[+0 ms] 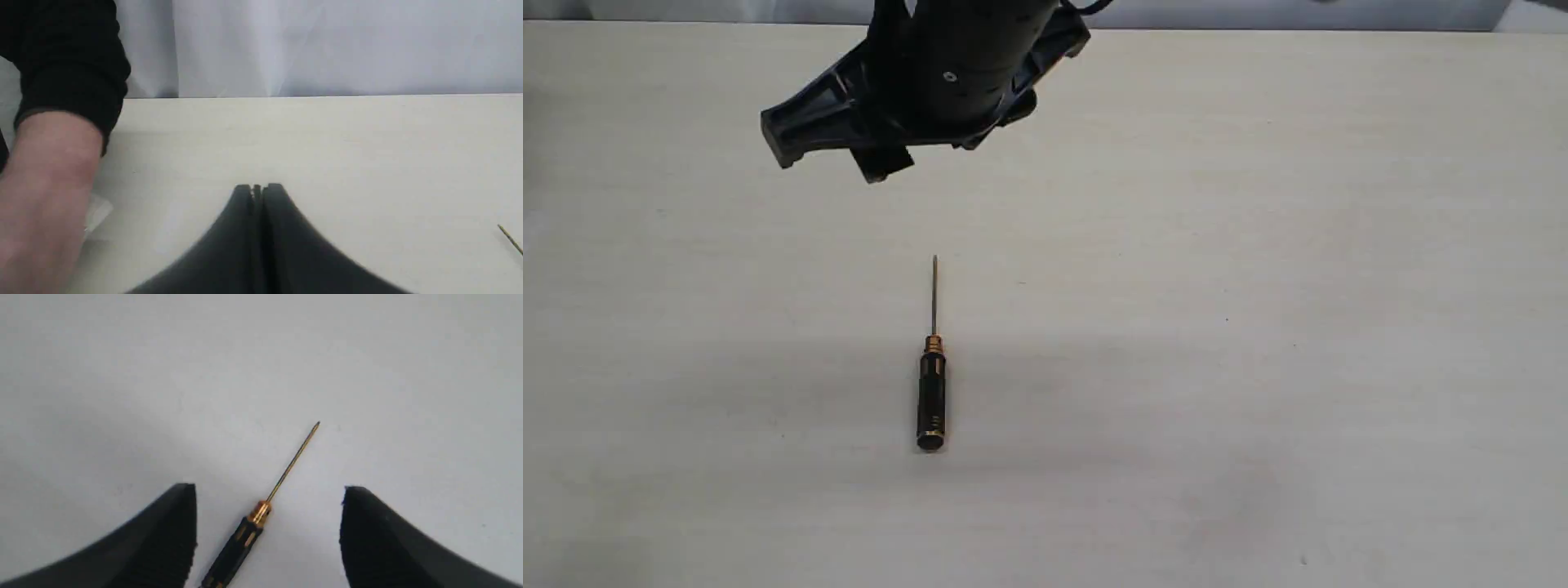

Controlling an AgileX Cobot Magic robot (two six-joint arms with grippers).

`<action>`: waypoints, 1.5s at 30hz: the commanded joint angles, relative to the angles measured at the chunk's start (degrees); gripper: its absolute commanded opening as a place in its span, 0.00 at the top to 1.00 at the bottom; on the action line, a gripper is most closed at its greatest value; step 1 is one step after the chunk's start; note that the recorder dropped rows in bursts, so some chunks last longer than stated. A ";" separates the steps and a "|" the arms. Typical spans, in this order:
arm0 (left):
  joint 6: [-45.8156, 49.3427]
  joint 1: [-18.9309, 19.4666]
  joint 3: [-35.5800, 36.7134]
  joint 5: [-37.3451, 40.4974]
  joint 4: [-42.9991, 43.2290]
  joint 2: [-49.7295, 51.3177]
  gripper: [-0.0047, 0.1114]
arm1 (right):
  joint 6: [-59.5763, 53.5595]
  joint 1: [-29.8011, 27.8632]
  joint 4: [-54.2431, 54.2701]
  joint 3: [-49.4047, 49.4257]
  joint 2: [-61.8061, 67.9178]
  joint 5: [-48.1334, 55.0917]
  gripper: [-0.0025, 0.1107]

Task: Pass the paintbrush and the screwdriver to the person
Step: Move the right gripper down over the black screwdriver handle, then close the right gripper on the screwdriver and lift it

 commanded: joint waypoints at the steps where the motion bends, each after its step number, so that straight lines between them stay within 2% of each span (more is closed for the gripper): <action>1: -0.12 -0.47 0.12 -0.38 -0.03 -0.14 0.96 | -0.91 -0.16 2.41 2.29 -0.26 -0.87 0.49; 12: -0.12 -0.47 0.12 -0.38 -0.03 -0.14 0.96 | -0.69 -0.16 6.21 11.47 0.98 -12.71 0.49; 24: -0.12 -0.47 0.12 -0.38 -0.03 -0.14 0.96 | -0.69 0.54 5.98 11.47 13.14 -17.18 0.48; 34: -0.12 -0.47 0.12 -0.31 -0.21 -0.14 0.96 | -0.29 0.54 5.98 11.47 18.13 -15.95 0.49; 36: -0.12 -0.47 0.12 -0.31 -0.21 -0.14 0.96 | -0.29 0.54 5.98 11.47 18.71 -15.95 0.54; 44: -0.12 -0.47 0.12 -0.31 -0.21 -0.14 0.96 | -0.92 0.54 5.48 11.47 19.55 -14.17 0.94; 45: -0.12 -0.47 0.12 -0.31 -0.21 -0.14 0.96 | -0.92 0.54 4.95 11.47 19.55 -13.60 0.94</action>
